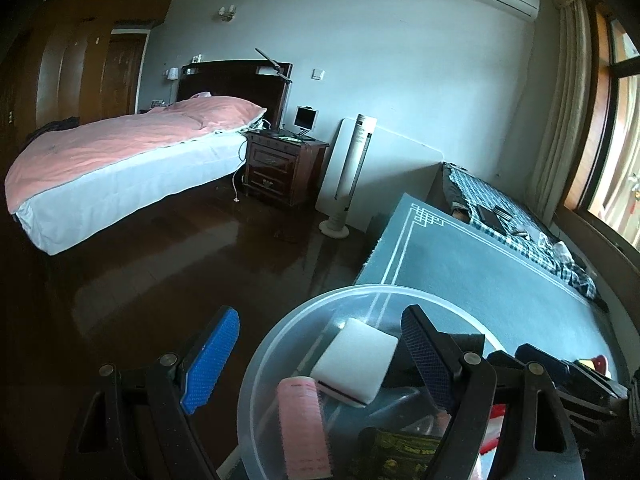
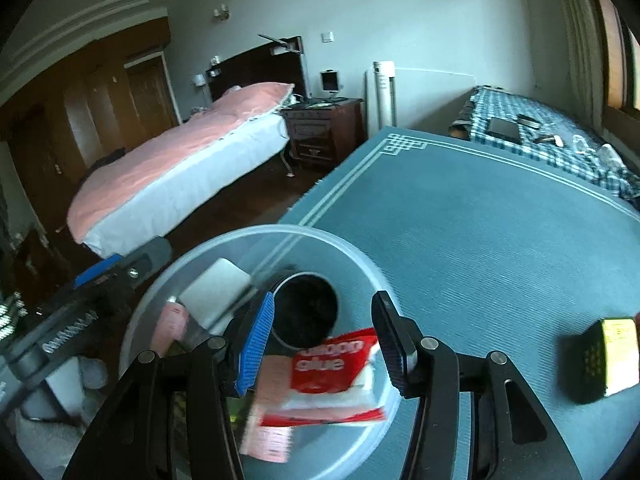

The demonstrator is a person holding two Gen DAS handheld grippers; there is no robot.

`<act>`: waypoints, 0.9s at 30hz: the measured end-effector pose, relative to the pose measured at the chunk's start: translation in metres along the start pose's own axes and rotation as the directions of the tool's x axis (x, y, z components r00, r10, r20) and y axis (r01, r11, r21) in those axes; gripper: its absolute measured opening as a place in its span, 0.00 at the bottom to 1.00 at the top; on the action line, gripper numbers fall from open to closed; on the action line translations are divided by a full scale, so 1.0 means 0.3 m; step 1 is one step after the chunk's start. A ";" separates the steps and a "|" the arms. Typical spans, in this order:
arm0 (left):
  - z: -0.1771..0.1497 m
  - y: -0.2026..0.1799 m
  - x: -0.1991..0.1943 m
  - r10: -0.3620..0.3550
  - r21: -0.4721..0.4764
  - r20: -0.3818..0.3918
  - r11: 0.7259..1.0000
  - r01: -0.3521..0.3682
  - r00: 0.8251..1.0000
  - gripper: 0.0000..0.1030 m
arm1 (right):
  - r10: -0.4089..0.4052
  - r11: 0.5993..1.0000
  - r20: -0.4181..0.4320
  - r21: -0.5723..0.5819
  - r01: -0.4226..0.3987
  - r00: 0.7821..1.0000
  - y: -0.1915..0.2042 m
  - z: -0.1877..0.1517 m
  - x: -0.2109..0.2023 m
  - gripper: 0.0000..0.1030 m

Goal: Organize objects
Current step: 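Release the funnel into the bowl with the right gripper while the left drops the block, then move the right gripper to the pink roller while the left approaches the yellow box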

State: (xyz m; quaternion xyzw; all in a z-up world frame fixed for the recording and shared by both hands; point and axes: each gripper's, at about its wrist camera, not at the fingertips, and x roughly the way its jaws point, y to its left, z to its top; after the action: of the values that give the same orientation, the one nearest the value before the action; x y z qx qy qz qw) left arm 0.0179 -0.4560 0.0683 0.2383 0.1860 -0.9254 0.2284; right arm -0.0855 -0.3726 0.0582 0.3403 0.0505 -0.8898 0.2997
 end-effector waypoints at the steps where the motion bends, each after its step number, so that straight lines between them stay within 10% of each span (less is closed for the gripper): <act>1: 0.000 -0.003 -0.003 -0.003 0.004 0.000 1.000 0.003 1.000 0.85 | -0.007 1.000 0.001 0.002 0.007 1.000 -0.004 -0.003 -0.004 0.51; 27: -0.054 -0.186 -0.114 -0.094 0.173 -0.051 0.980 0.102 0.994 0.99 | -0.076 0.966 -0.017 0.248 0.078 0.997 -0.289 -0.246 -0.258 0.53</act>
State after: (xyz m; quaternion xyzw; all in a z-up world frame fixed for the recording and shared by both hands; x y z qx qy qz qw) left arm 0.0220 -0.3911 0.0860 0.2675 0.1202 -0.9431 0.1568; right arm -0.0468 -0.2415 0.0410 0.3761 -0.0470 -0.8989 0.2199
